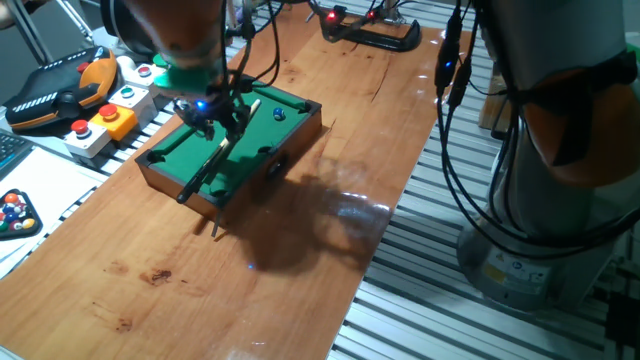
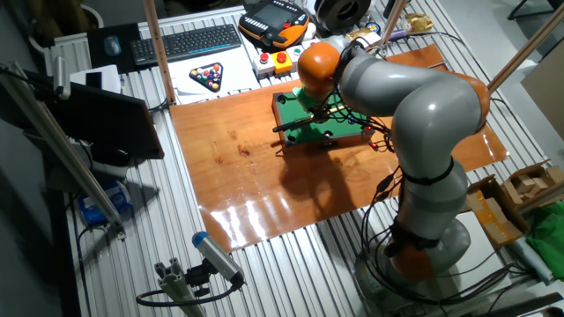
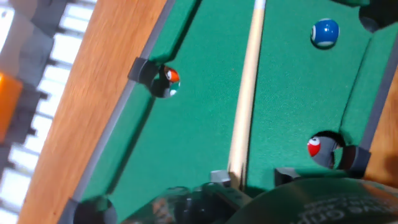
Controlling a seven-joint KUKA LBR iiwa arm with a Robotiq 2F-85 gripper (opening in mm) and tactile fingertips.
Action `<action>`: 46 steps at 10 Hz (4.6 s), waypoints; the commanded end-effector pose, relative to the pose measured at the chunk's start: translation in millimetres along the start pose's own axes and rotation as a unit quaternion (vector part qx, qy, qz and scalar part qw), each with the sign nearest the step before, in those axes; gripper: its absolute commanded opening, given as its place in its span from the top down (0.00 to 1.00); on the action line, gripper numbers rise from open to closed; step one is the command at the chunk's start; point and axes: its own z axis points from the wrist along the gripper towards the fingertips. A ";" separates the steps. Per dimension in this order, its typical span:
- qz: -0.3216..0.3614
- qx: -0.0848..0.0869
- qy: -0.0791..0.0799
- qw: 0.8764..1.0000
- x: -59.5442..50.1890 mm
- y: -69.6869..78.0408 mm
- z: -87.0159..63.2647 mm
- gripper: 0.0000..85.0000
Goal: Hit the pool ball
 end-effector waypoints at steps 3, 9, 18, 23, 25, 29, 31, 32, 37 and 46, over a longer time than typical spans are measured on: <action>0.028 0.009 -0.012 1.000 4.3 2.9 8.1 0.43; 0.048 0.021 -0.025 0.998 13.3 5.7 23.3 0.47; 0.052 0.027 -0.020 0.998 15.6 5.4 35.6 0.62; 0.050 0.022 -0.035 0.998 14.3 6.1 36.1 0.99; 0.046 0.022 -0.042 0.998 11.8 6.7 29.7 0.99; 0.066 0.024 -0.029 0.997 -4.7 5.1 10.5 0.99; 0.122 0.039 -0.009 0.992 -8.4 1.4 0.8 0.99; 0.155 0.050 -0.008 0.987 -8.6 1.5 -3.3 0.99; 0.202 0.065 -0.024 0.977 -7.4 4.0 -15.4 0.99; 0.226 0.089 -0.018 0.970 -8.6 0.1 -20.4 0.99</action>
